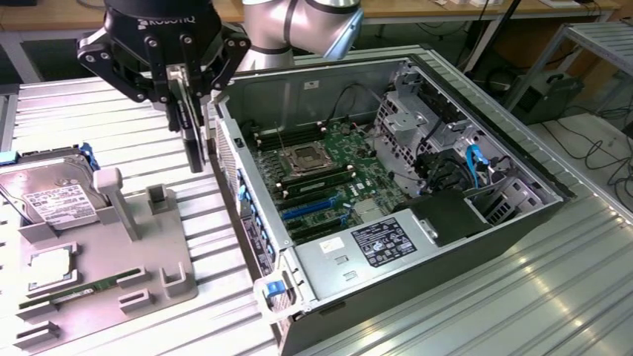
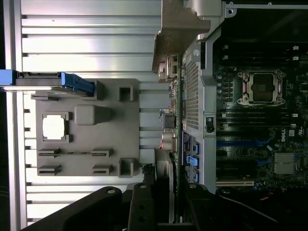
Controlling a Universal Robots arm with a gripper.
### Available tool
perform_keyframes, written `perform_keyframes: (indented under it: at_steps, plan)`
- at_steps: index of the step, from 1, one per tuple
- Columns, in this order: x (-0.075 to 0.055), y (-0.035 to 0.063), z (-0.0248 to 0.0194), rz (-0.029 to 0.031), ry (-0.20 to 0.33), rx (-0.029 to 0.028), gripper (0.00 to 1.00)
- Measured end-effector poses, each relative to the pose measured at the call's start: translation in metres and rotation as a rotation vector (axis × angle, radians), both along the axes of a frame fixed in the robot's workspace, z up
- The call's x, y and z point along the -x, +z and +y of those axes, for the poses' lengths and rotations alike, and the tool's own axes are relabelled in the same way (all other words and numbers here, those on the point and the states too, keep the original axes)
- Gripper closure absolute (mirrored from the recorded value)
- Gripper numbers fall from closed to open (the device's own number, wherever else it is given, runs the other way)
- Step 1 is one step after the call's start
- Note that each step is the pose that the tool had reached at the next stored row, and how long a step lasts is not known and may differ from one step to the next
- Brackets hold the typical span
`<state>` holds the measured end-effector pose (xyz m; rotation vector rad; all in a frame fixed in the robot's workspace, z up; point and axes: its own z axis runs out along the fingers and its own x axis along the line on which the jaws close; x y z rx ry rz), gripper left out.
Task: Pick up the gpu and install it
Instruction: 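Pick up the gpu and move the gpu toward the slot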
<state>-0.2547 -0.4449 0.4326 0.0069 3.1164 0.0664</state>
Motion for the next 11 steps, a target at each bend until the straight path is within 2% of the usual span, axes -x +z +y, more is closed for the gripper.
perform_keyframes:
  at_steps: [11]
  plan:
    - [-0.014, 0.0, 0.0, 0.0, 0.0, 0.0, 0.73]
